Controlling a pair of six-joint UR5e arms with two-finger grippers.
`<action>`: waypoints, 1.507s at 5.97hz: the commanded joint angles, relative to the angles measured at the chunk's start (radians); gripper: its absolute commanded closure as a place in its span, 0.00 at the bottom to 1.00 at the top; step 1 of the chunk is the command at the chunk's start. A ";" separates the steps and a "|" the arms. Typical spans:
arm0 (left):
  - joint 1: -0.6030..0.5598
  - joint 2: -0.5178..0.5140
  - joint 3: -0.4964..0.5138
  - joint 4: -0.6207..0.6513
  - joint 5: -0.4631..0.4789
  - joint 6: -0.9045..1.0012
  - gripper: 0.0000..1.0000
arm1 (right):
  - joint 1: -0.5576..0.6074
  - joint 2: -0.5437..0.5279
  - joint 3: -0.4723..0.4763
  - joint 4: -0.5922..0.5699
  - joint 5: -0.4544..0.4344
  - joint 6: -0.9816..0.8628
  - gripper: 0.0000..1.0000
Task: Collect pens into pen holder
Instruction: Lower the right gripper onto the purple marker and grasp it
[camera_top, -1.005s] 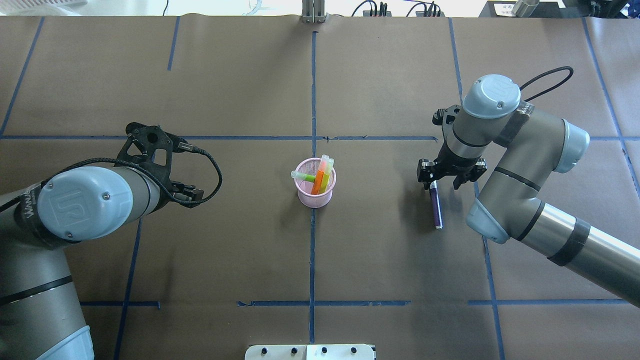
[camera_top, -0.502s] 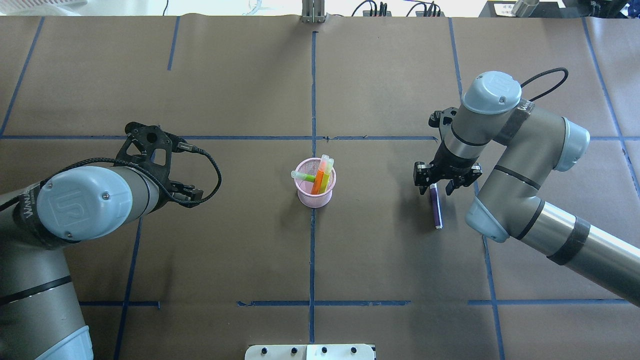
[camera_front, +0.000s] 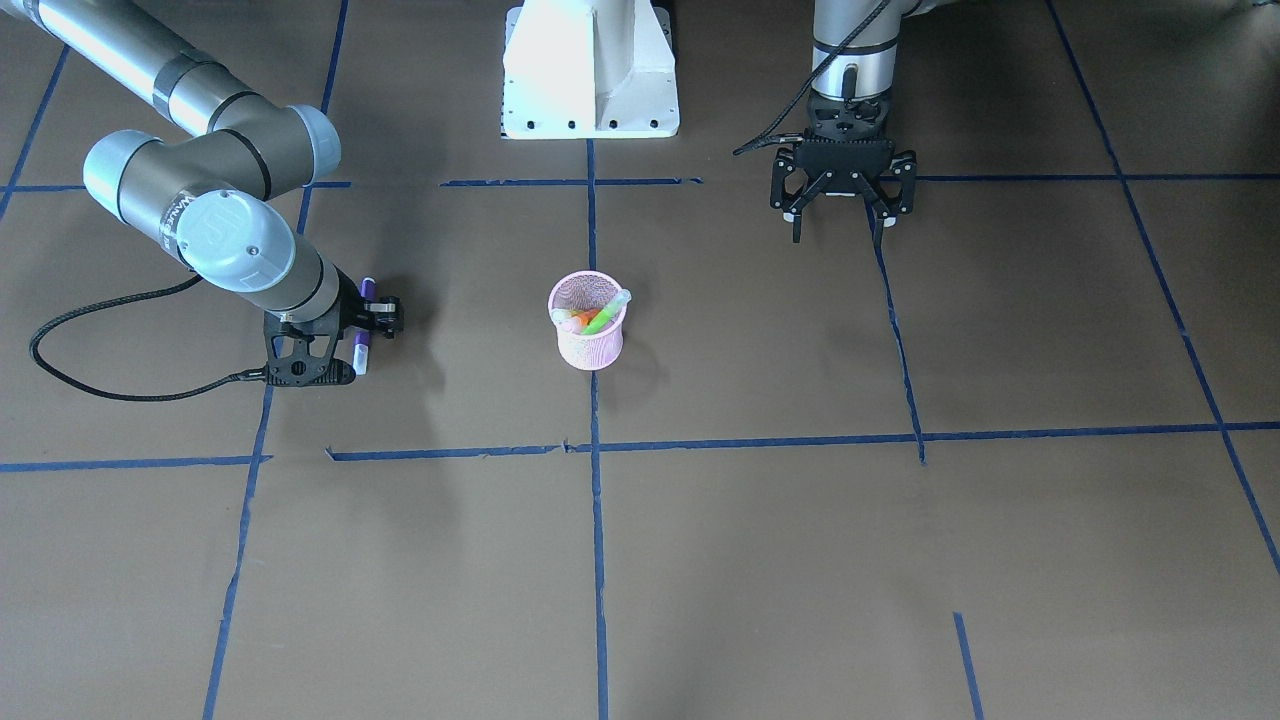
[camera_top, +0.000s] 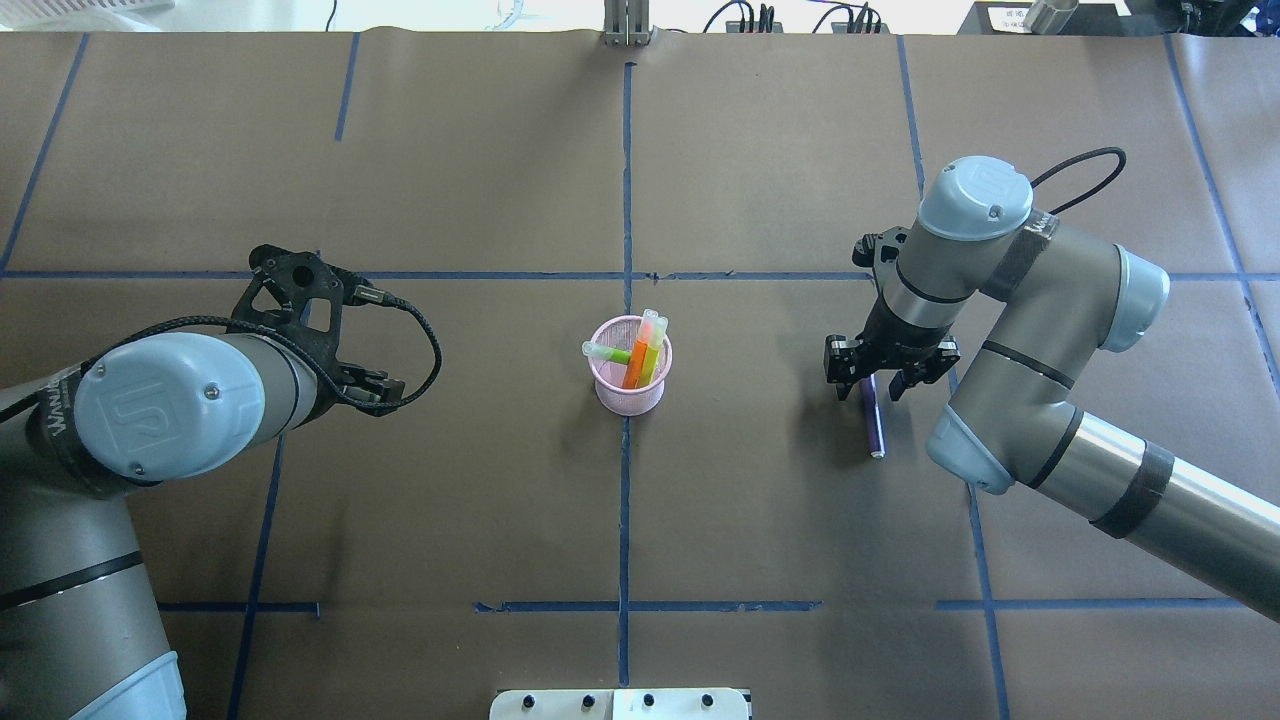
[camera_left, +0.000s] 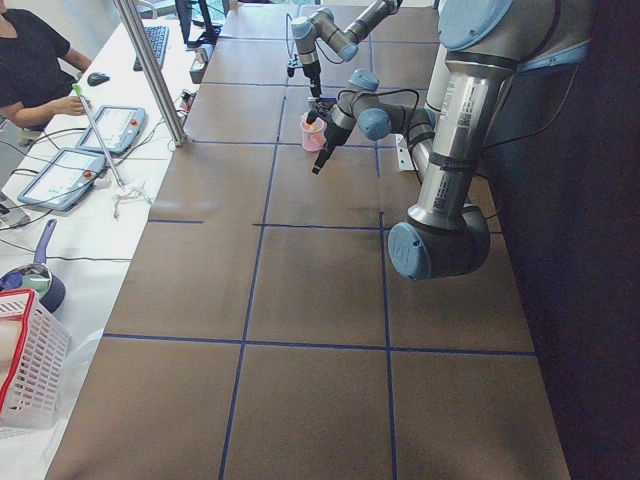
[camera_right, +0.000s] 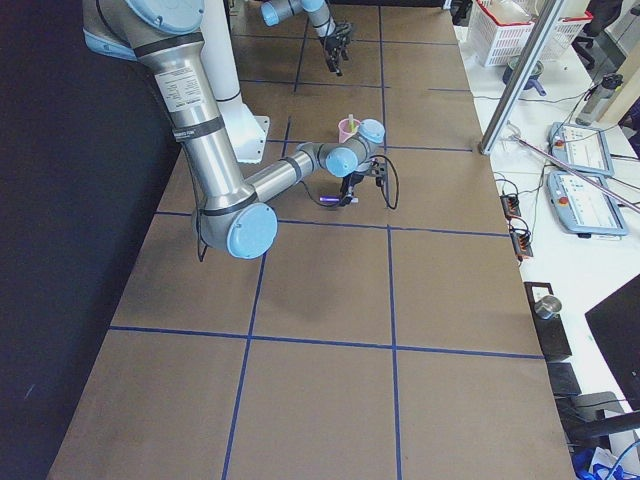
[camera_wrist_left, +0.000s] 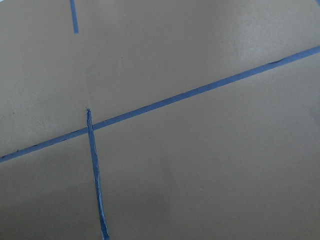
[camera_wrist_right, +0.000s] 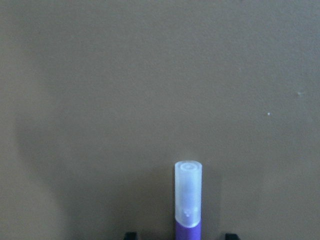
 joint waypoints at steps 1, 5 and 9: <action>0.000 0.000 -0.002 -0.001 0.000 0.000 0.07 | -0.003 -0.001 -0.004 -0.003 0.000 0.000 0.73; 0.000 0.000 -0.002 0.000 -0.002 -0.002 0.00 | 0.020 0.008 0.025 -0.011 0.013 0.006 1.00; 0.000 0.002 -0.005 0.000 0.000 -0.008 0.00 | -0.179 0.020 0.386 -0.004 -0.481 0.465 1.00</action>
